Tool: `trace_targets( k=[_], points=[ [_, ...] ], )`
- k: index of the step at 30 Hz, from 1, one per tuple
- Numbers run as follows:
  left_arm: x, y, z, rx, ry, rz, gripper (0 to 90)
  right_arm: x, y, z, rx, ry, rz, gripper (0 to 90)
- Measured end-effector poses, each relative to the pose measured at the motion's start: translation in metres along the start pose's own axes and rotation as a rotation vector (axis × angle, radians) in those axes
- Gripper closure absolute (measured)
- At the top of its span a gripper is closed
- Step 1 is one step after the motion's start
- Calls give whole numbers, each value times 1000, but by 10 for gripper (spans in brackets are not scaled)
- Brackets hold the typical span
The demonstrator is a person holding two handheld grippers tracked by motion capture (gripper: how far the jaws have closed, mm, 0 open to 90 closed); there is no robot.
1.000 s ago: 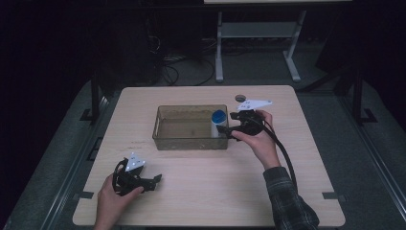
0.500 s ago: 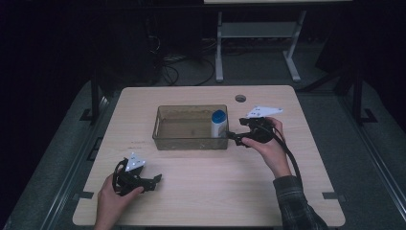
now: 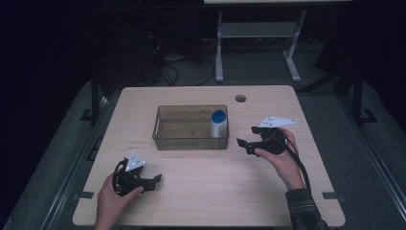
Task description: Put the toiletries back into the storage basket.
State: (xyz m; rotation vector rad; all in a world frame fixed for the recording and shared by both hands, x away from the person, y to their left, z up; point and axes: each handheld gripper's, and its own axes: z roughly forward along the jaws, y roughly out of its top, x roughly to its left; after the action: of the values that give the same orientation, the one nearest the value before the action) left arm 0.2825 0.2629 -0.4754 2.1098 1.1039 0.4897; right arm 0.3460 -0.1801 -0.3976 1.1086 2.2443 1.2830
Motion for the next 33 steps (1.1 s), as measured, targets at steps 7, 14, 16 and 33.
trace_targets(
  k=[7, 14, 16, 33],
  points=[
    [0, 0, 0, -3, 0, -5, 126, -3, -16, -13, 0, -28, 0, 227],
    [0, 0, 0, 0, 0, -2, 126, -8, -37, -26, 4, -50, 14, 230],
    [0, 0, 0, -1, 0, -2, 126, -8, -39, -27, 6, -53, 18, 230],
    [0, 0, 0, 1, 0, 1, 126, -18, -79, -50, 68, -89, 58, 230]
  ],
)
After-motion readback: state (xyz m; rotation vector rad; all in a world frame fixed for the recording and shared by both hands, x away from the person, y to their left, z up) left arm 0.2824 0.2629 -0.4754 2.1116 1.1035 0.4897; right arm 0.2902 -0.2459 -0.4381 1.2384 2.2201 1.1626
